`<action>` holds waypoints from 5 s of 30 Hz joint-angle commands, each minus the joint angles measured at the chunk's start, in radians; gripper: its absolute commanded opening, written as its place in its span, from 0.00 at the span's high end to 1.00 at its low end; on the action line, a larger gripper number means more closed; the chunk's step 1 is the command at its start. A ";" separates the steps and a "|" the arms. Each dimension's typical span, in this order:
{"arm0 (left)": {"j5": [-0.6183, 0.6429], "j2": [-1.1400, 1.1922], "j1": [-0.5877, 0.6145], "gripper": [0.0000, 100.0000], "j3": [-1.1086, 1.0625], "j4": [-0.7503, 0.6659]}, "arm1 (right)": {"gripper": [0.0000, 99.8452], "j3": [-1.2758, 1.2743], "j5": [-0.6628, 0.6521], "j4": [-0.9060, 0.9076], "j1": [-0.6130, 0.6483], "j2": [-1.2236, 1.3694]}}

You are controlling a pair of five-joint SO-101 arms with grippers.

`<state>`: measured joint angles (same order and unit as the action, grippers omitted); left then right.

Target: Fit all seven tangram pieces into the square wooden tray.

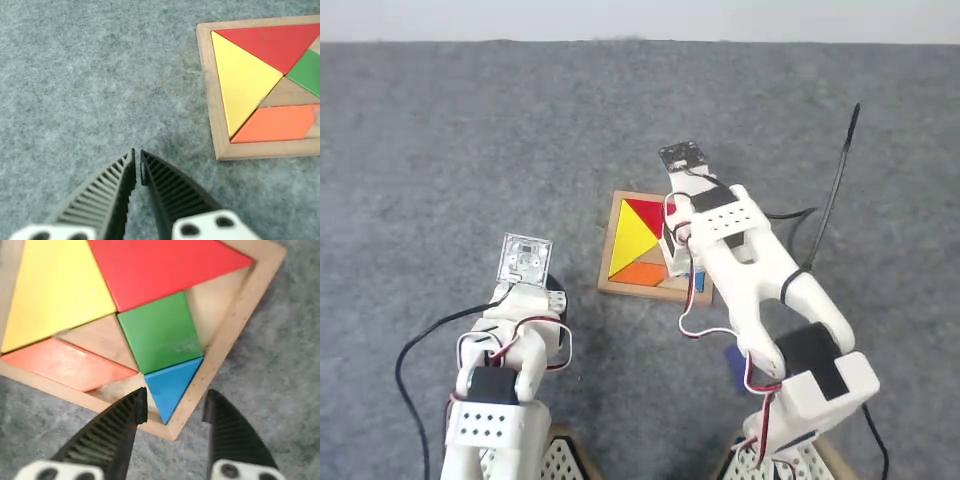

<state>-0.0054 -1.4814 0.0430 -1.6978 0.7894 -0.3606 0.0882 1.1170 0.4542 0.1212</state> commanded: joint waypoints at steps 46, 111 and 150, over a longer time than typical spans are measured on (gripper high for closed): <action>0.008 -0.014 0.005 0.98 0.008 0.008 | 0.92 -0.137 0.041 -0.222 -0.163 -0.245; 0.008 -0.014 0.005 0.98 0.008 0.008 | 0.80 0.226 0.003 -0.028 -0.039 0.249; 0.008 -0.014 0.005 0.98 0.008 0.008 | 0.90 0.654 -0.009 0.277 -0.007 0.535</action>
<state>-0.0054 -1.4814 0.0430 -1.6978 0.7894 0.2946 0.1005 1.4223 0.3867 0.6490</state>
